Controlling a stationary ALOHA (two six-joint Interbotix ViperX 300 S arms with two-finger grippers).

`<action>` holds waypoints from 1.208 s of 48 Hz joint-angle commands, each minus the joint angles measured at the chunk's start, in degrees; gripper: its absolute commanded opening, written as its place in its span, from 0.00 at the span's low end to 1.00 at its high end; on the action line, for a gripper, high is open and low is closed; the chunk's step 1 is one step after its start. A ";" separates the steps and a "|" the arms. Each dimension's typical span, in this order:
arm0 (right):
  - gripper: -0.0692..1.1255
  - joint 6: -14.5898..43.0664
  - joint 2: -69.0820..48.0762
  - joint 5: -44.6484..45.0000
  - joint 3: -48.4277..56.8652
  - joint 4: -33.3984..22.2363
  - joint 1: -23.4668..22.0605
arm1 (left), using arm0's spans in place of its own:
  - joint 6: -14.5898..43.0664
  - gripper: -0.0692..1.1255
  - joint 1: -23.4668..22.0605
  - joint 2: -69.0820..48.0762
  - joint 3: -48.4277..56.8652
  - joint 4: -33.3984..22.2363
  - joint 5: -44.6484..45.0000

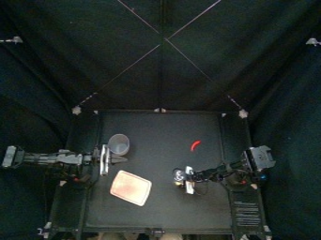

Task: Pick the yellow can then place it in the grey bowl
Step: Place yellow can in the grey bowl

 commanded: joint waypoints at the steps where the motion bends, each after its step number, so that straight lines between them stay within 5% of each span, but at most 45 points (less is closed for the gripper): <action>1: 0.60 -0.18 -1.23 -0.18 -1.85 -0.53 -0.70 | 0.09 0.08 0.09 0.18 -0.79 0.09 -0.26; 10: 0.60 -0.70 -1.93 -0.18 -8.79 -3.60 -5.89 | 0.09 0.08 0.18 0.18 -1.23 0.18 -0.44; 23: 0.60 0.09 3.43 -0.18 -26.28 -18.28 -17.75 | 0.18 0.08 0.62 0.18 -1.41 1.49 -0.97; 29: 0.60 0.09 9.23 -0.18 -35.24 -19.51 -20.74 | 0.18 0.08 0.62 0.18 -1.49 2.90 -1.58; 58: 0.61 0.18 27.16 0.00 -63.37 -20.57 -22.32 | 0.18 0.08 0.62 0.18 -1.14 3.69 -1.93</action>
